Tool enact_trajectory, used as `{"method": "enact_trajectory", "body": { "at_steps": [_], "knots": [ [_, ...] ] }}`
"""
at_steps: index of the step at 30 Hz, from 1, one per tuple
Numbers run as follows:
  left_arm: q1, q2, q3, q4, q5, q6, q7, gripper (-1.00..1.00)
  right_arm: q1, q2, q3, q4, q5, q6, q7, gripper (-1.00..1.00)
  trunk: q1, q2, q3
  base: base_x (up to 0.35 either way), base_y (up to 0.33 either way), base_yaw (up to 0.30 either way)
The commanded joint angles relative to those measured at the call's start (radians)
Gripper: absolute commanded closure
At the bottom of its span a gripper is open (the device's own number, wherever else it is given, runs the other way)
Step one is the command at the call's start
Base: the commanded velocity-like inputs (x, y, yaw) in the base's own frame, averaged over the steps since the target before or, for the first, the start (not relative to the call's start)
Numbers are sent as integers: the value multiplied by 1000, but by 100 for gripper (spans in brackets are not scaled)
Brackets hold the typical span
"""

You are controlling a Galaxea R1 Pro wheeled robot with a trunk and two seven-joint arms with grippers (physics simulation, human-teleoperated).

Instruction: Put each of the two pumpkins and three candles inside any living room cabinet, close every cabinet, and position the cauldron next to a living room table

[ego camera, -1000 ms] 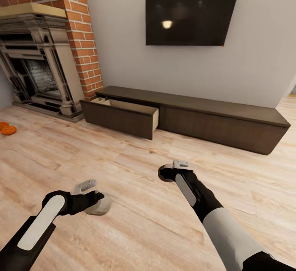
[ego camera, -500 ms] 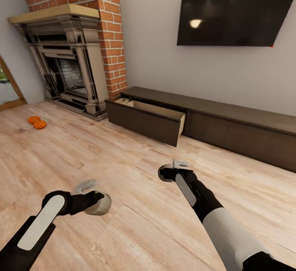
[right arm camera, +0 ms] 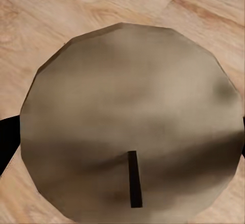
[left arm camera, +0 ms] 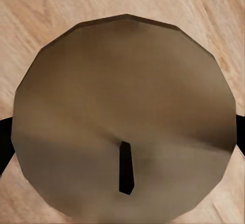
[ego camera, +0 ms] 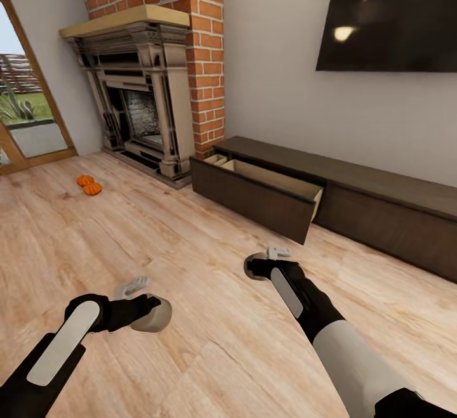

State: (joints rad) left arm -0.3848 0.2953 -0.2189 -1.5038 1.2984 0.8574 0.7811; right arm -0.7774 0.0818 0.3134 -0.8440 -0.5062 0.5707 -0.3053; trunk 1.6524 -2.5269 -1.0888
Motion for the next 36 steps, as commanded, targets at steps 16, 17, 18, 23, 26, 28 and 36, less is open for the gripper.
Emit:
{"method": "enact_trajectory", "body": {
  "at_steps": [16, 17, 18, 23, 26, 28, 36],
  "knots": [
    [-2, 2, 0, -1, 14, -1, 9, 100, -1, 0, 3, -2, -10, 1, -1, 100, 0, 0, -1, 329, 86, 9],
    [-1, 2, 1, -1, 14, -1, 9, 100, -1, 0, 3, -3, -10, 1, 7, 100, 0, 0, -1, 295, 194, 0],
    [-1, 2, 1, -1, 15, -1, 9, 100, 0, 0, 2, -3, -9, 1, 18, 100, 0, 0, -1, 286, 206, 0],
    [-1, 2, 1, -1, 16, -1, 8, 100, 0, 0, 2, -4, -8, 2, 50, 100, 0, 0, -1, 275, 220, 0],
    [-1, 2, 1, -1, 16, -1, 8, 100, -1, 0, 3, 0, -8, 3, 54, 100, 0, 0, -1, 269, 227, 0],
    [-1, 2, 1, -1, 16, -1, 8, 100, -1, 0, 3, 1, -8, 3, 55, 100, 0, 0, -1, 268, 228, 0],
    [-2, 2, 1, -1, 16, -1, 9, 100, -1, 0, 3, 3, -8, 3, 55, 100, 0, 0, -1, 268, 228, 192]
  ]
}}
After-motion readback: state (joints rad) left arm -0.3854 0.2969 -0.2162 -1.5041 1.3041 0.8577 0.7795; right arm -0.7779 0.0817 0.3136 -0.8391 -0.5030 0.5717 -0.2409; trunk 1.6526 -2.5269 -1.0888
